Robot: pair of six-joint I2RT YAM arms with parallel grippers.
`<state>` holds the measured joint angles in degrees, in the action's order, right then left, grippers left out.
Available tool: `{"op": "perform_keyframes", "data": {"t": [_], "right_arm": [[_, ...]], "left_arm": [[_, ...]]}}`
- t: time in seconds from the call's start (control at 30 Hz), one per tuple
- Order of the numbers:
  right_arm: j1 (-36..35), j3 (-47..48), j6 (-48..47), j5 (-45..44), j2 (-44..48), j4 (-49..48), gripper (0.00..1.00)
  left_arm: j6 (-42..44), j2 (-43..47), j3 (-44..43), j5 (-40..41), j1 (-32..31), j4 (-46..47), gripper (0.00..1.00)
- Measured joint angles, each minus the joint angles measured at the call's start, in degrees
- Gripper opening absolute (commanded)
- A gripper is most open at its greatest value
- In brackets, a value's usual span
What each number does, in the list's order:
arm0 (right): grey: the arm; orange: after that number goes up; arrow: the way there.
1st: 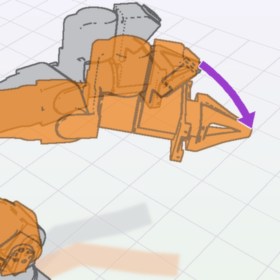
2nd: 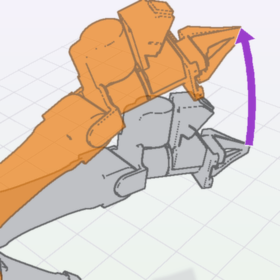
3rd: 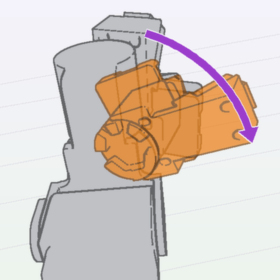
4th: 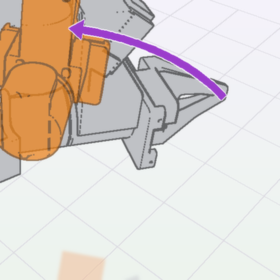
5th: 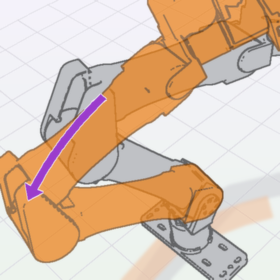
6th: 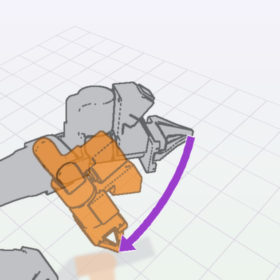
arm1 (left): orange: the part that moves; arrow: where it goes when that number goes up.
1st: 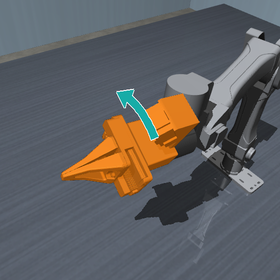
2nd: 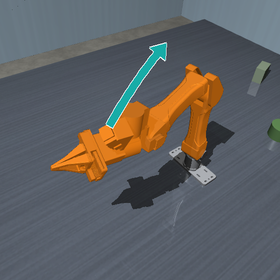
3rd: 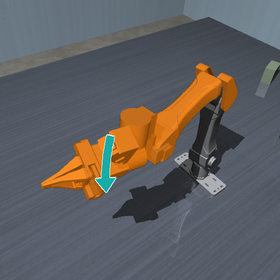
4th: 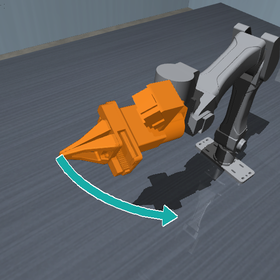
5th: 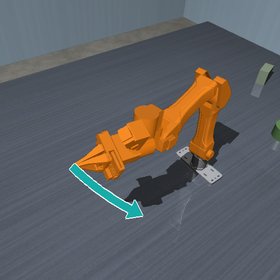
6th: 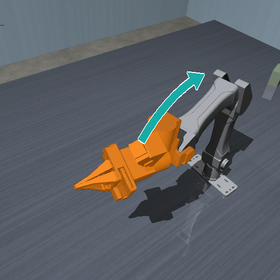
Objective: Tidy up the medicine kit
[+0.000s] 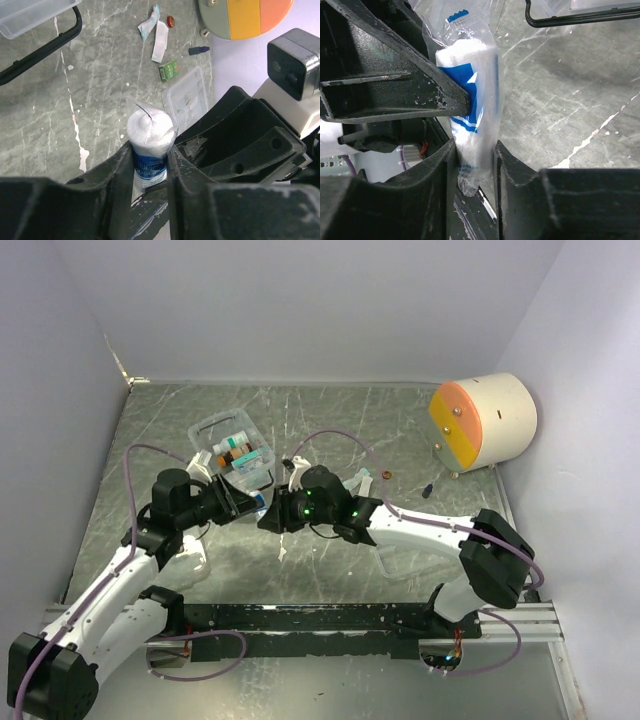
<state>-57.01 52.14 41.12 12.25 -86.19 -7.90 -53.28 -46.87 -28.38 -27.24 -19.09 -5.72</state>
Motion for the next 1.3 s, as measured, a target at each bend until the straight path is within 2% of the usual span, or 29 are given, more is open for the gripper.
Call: {"op": "perform_keyframes", "data": {"t": [0.13, 0.23, 0.4, 0.6, 0.73, 1.03, 1.3], "right_arm": [[-0.07, 0.28, 0.24, -0.13, -0.22, 0.04, 0.49], [-0.2, 0.31, 0.55, -1.11, -0.17, 0.02, 0.53], [-0.22, 0.26, 1.33, -4.96, 1.27, 0.83, 0.54], [-0.22, -1.81, 1.92, -10.95, 7.89, 2.43, 0.54], [-0.22, -4.55, 2.14, -14.25, 12.48, 3.5, 0.54], [-0.22, -11.96, 3.32, -19.12, 19.78, 6.82, 0.54], [-0.22, -24.06, 4.37, -19.69, 29.49, 2.03, 0.54]], "left_arm": [[0.07, -0.35, -0.2, 0.94, -0.02, -0.15, 0.29], [1.07, -0.52, -2.27, 3.58, -0.09, -3.17, 0.3], [5.57, -3.65, -13.0, 11.52, -0.13, -12.33, 0.32], [12.66, -13.86, -31.32, 24.3, 0.11, -23.39, 0.33], [15.65, -21.05, -38.71, 30.99, 1.33, -28.24, 0.34], [18.21, -36.7, -45.88, 37.81, 3.48, -34.32, 0.35], [18.53, -48.02, -52.28, 40.61, 4.35, -36.35, 0.35]]}}
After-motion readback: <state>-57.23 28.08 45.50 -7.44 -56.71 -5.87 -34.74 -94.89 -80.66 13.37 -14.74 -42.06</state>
